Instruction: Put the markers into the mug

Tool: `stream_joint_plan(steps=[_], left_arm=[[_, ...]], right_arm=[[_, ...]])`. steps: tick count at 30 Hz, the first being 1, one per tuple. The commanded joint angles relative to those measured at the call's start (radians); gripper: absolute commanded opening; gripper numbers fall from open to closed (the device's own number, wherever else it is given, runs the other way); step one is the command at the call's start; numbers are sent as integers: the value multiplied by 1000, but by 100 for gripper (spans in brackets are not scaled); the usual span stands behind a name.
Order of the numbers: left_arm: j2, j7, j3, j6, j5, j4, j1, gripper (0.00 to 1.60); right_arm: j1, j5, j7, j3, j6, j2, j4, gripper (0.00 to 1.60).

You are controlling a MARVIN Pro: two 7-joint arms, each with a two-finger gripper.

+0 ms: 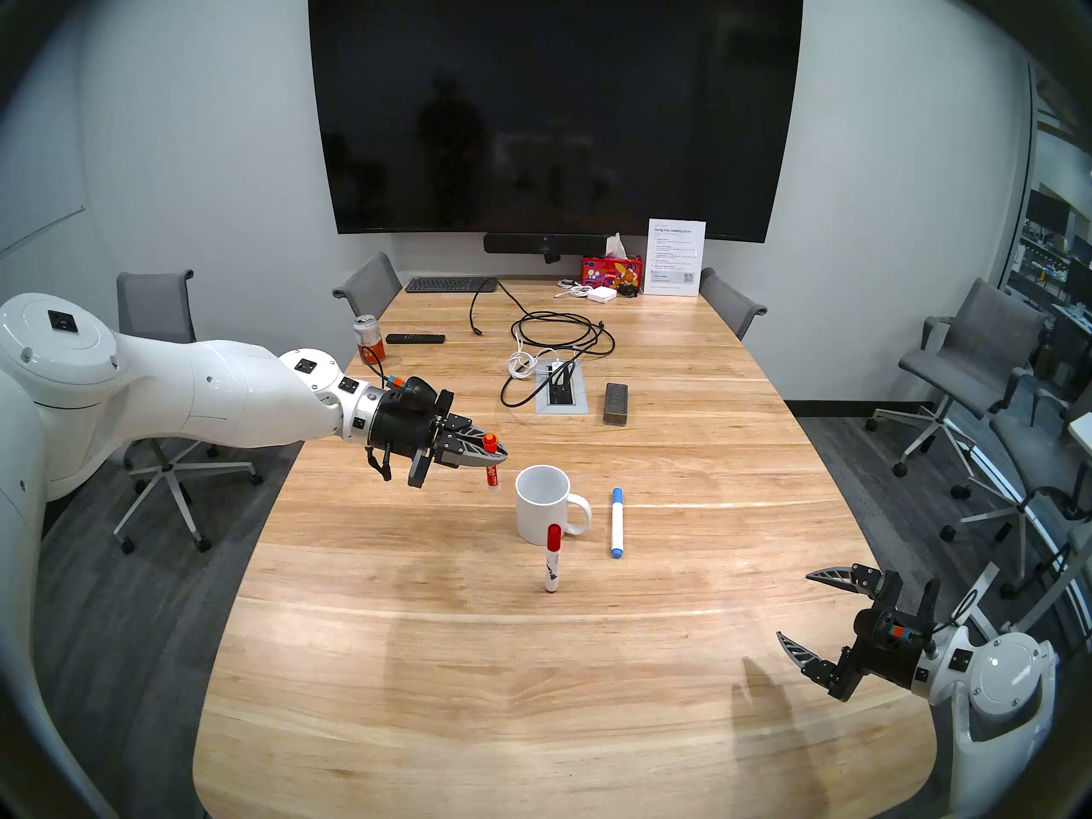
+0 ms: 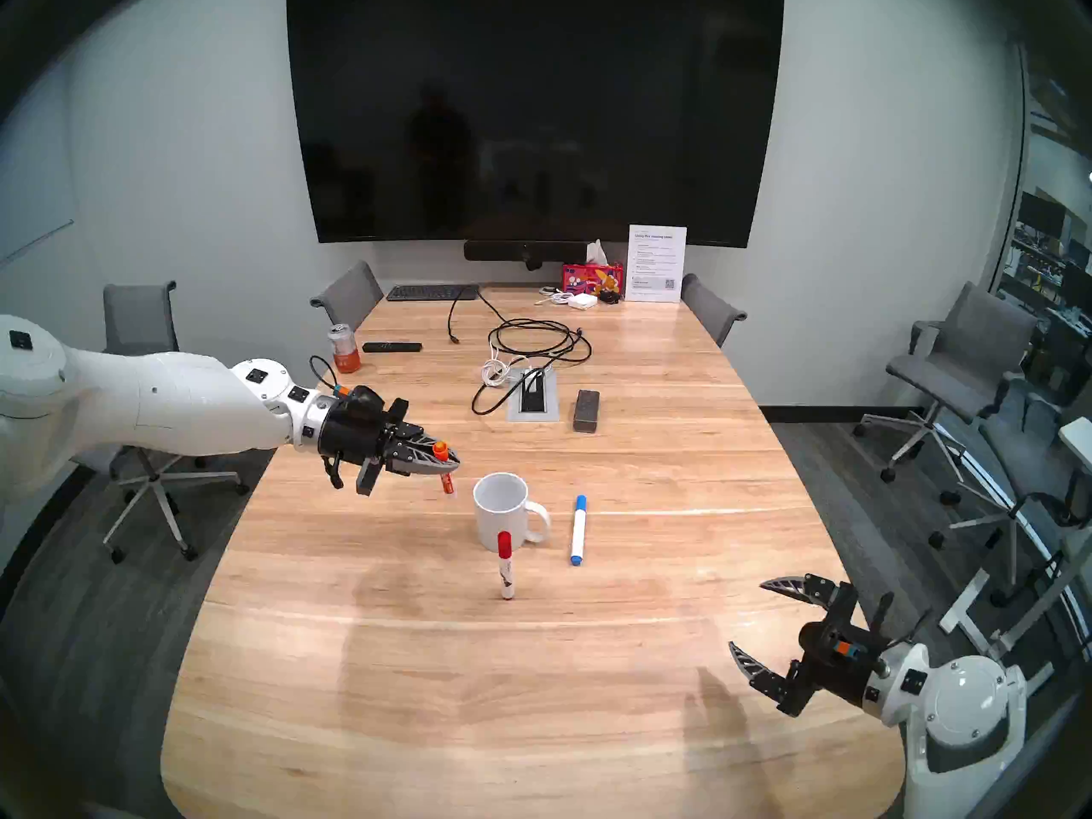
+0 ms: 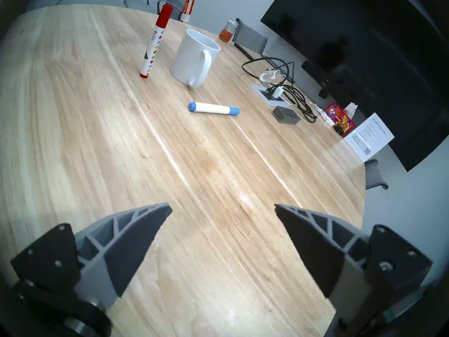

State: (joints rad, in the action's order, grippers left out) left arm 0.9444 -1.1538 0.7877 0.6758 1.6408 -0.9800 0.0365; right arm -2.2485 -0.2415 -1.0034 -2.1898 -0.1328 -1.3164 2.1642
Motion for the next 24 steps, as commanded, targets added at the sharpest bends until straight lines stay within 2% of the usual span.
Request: stream_joint_plan(steps=[1, 12, 24], left_arm=[[79, -57, -45, -10, 43, 94, -37, 0], [143, -118, -83, -30, 72, 194, -84, 0], [163, -152, -100, -46, 68, 226, -86, 0]], right_arm=[[3, 4, -2, 0, 1, 2, 13, 160], [3, 4, -3, 0, 1, 2, 13, 160], [3, 4, -3, 0, 1, 2, 14, 160]])
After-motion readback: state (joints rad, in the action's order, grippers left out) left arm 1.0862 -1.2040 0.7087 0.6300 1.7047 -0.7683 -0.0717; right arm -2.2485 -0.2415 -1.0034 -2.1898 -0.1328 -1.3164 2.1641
